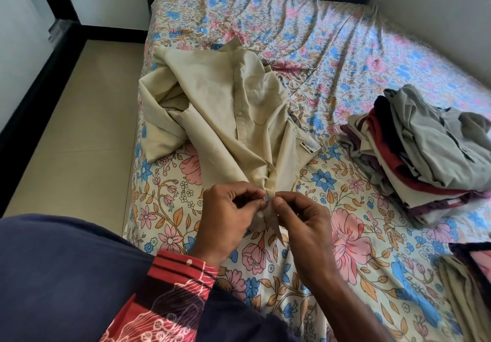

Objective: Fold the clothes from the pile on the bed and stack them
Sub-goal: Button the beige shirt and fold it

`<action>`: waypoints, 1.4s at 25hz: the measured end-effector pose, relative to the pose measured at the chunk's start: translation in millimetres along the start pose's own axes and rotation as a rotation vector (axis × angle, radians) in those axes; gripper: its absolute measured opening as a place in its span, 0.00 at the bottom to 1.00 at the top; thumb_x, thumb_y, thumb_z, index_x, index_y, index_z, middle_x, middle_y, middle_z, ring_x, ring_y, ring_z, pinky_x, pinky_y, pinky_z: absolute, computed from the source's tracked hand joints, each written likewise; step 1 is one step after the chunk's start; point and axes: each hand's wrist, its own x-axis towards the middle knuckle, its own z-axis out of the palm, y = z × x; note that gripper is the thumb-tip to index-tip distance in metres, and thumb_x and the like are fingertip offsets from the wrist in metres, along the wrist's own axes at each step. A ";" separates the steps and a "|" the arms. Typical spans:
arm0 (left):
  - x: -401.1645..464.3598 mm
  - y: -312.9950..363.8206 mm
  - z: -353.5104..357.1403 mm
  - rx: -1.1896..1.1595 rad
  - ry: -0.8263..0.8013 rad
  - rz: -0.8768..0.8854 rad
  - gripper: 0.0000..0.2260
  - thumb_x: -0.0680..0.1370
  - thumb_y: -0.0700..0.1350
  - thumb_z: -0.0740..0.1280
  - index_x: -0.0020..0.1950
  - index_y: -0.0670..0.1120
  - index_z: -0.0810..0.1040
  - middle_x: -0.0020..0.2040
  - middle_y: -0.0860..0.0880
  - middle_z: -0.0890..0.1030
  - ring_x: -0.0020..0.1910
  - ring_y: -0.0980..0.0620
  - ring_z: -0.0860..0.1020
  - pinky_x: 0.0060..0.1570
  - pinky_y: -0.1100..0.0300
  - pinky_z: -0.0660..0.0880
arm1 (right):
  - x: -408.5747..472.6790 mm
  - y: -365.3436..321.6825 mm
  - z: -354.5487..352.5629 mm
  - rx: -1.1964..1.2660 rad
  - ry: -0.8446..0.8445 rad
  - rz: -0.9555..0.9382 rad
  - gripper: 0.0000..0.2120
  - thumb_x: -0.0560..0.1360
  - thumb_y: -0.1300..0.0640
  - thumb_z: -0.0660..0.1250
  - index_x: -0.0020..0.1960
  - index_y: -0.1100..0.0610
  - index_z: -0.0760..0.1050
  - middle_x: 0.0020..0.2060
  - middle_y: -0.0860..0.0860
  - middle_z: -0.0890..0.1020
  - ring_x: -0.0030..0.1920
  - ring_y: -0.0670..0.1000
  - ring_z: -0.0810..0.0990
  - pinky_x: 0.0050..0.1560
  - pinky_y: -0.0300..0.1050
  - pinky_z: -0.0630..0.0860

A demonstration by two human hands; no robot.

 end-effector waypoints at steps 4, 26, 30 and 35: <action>0.2 1.0 -0.2 -0.043 0.010 -0.021 0.07 0.72 0.36 0.78 0.47 0.45 0.87 0.41 0.55 0.86 0.44 0.62 0.84 0.44 0.72 0.77 | 6.9 -5.2 -5.9 0.022 -0.052 0.002 0.08 0.78 0.66 0.71 0.50 0.57 0.87 0.43 0.56 0.88 0.45 0.59 0.87 0.50 0.55 0.84; 12.3 -15.6 -0.4 -0.188 -0.014 -0.260 0.11 0.78 0.39 0.73 0.57 0.51 0.78 0.44 0.49 0.87 0.47 0.52 0.86 0.50 0.54 0.81 | 16.1 0.9 17.4 -0.029 -0.087 0.038 0.06 0.80 0.65 0.69 0.51 0.56 0.82 0.44 0.54 0.84 0.44 0.51 0.80 0.48 0.50 0.80; 17.8 -16.0 -6.7 -0.467 0.051 -0.410 0.13 0.76 0.34 0.73 0.56 0.48 0.76 0.45 0.45 0.87 0.47 0.46 0.85 0.52 0.48 0.80 | 20.8 2.1 4.8 0.010 -0.208 0.067 0.12 0.77 0.65 0.73 0.59 0.56 0.79 0.51 0.53 0.85 0.53 0.53 0.84 0.55 0.47 0.82; 24.4 -17.5 -15.3 -0.782 0.204 -0.433 0.09 0.78 0.31 0.68 0.52 0.45 0.77 0.42 0.48 0.84 0.43 0.53 0.82 0.45 0.58 0.80 | 29.6 7.4 -9.8 -0.367 -0.007 -0.186 0.06 0.74 0.61 0.77 0.50 0.55 0.85 0.40 0.44 0.86 0.40 0.46 0.84 0.41 0.40 0.79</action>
